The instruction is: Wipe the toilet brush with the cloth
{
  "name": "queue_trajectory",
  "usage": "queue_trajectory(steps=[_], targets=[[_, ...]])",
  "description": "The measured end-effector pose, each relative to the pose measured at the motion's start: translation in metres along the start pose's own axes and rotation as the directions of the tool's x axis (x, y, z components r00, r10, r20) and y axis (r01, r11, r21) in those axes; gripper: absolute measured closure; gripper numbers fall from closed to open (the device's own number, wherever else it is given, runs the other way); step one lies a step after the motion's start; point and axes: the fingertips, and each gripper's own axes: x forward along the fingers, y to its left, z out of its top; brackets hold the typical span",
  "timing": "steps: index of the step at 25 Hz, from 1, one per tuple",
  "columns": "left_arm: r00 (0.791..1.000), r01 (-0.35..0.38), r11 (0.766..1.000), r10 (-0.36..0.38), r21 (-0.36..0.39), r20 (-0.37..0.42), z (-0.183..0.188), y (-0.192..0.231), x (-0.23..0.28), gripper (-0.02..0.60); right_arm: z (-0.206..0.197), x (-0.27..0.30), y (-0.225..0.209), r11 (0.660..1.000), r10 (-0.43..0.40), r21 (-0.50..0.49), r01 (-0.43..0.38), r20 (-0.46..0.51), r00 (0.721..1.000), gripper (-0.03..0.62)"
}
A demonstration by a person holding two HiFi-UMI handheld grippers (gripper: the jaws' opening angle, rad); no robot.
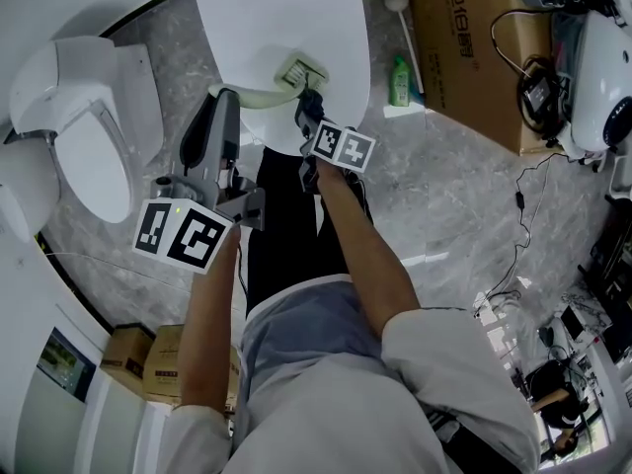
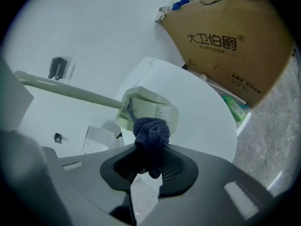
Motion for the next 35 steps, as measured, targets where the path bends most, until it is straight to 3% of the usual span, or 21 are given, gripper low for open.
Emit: queue_trajectory(steps=[7,13,22,27,30,33,35], targets=[[1.0,0.002,1.0,-0.002,-0.001,0.0,0.0,0.0,0.004,0.581,-0.011,0.004,-0.024,0.999,-0.023,0.029,0.024,-0.051,0.998,0.507],[1.0,0.007,1.0,-0.007,0.003,-0.003,0.001,-0.001,0.006,0.581,-0.001,0.003,-0.06,0.994,-0.105,-0.041,0.102,-0.081,0.991,0.507],[1.0,0.008,1.0,-0.008,0.007,-0.007,0.0,-0.005,0.01,0.581,-0.001,0.015,-0.048,0.993,-0.094,-0.073,0.088,-0.078,0.993,0.508],[1.0,0.006,1.0,-0.006,0.004,-0.008,-0.002,-0.007,0.011,0.581,-0.006,0.019,-0.037,0.994,-0.051,0.09,0.056,-0.059,0.997,0.508],[1.0,0.002,1.0,-0.002,0.002,-0.005,-0.001,-0.006,0.012,0.581,-0.008,0.02,-0.032,0.974,-0.017,0.226,0.022,-0.027,0.999,0.508],[1.0,0.0,1.0,0.0,0.006,-0.008,-0.001,-0.004,0.011,0.581,-0.018,0.021,-0.024,0.918,0.028,0.394,-0.036,0.026,0.999,0.508],[1.0,-0.001,1.0,0.001,0.009,-0.005,0.001,-0.005,0.013,0.581,-0.017,0.025,-0.015,0.848,0.081,0.518,-0.111,0.08,0.993,0.508]])
